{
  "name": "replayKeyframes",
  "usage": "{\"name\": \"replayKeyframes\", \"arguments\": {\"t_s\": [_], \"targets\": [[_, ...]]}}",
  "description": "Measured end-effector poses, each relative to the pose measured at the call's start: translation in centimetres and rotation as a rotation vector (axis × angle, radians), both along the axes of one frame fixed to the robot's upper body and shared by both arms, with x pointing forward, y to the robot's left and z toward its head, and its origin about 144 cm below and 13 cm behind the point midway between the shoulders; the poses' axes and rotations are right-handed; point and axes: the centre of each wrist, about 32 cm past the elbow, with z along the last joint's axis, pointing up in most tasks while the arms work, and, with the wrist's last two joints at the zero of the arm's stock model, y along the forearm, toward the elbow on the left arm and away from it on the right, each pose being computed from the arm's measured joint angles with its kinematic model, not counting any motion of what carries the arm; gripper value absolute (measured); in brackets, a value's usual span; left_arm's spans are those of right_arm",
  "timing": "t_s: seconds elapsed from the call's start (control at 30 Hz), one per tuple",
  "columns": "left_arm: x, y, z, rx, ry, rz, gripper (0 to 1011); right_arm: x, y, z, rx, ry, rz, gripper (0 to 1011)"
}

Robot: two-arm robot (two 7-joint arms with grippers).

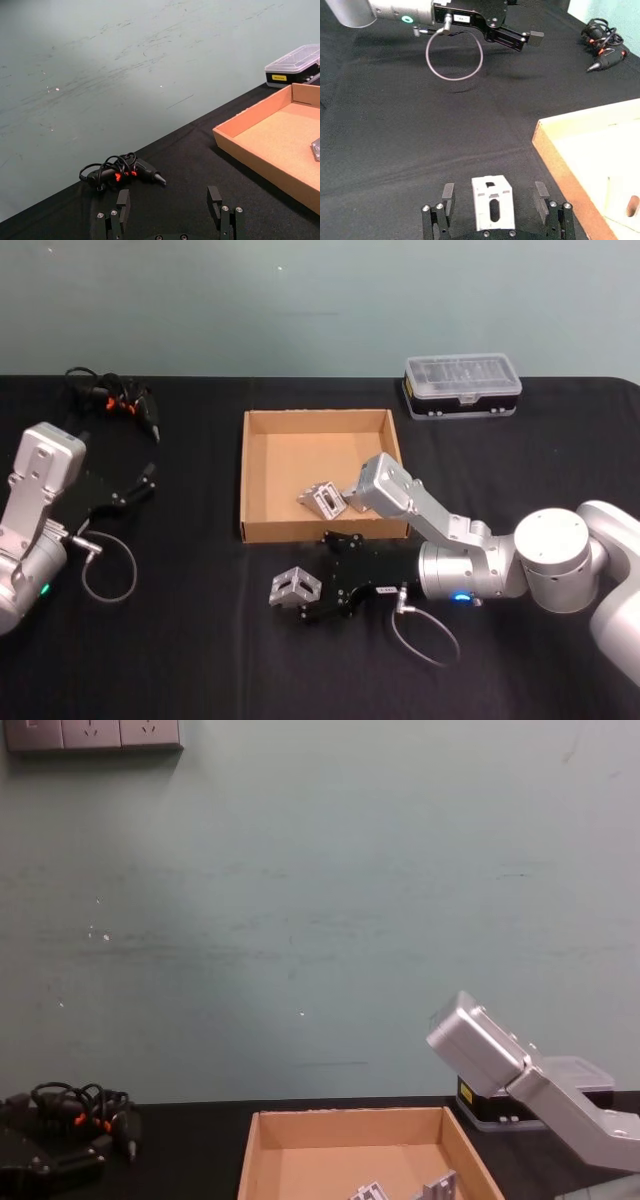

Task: Use one hand to pick up the angle iron from the table and place it into the box.

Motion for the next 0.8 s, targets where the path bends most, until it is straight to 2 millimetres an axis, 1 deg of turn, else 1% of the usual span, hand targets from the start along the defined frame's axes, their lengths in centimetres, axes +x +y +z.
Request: {"name": "replayKeyframes", "arguments": {"t_s": [0.3,0.8], "targets": [[0.00,0.00,0.00,0.000,0.000,0.000,1011,0.85,0.25,-0.10,0.000,0.018,0.006,1002],[0.00,0.00,0.00,0.000,0.000,0.000,1011,0.82,0.56,-0.79,-0.001,0.038,0.018,1002]]}}
